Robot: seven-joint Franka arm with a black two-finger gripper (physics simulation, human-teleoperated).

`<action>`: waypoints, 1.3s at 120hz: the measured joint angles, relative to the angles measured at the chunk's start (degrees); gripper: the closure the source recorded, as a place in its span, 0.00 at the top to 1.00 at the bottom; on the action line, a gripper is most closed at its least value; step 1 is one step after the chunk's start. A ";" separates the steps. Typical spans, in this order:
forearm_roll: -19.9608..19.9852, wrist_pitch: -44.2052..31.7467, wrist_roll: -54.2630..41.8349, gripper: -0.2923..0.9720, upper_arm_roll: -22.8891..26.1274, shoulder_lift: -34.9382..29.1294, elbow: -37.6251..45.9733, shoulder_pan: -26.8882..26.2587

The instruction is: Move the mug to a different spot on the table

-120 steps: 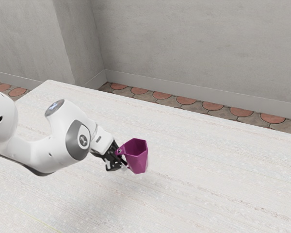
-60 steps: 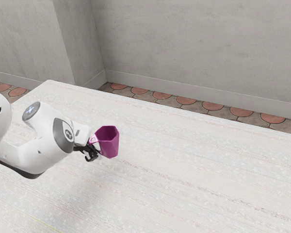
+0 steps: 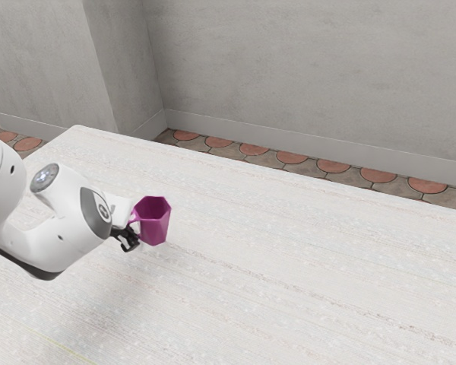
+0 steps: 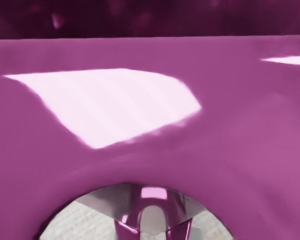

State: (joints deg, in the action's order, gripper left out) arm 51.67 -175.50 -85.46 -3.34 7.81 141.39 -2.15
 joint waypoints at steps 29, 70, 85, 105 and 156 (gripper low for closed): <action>1.18 -0.61 -0.11 0.18 -1.92 2.76 -3.20 0.00; 8.01 -0.51 -0.15 0.17 -2.17 6.14 -5.38 0.02; 9.15 -0.37 -0.15 0.17 -2.17 6.68 -5.53 0.02; 10.10 -0.28 -0.15 0.17 -2.17 8.04 -6.49 0.02; 10.71 0.64 -0.07 0.51 -2.20 9.04 -6.90 0.03</action>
State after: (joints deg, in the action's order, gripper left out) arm 62.38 -174.86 -85.53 -5.54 16.85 134.49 -2.12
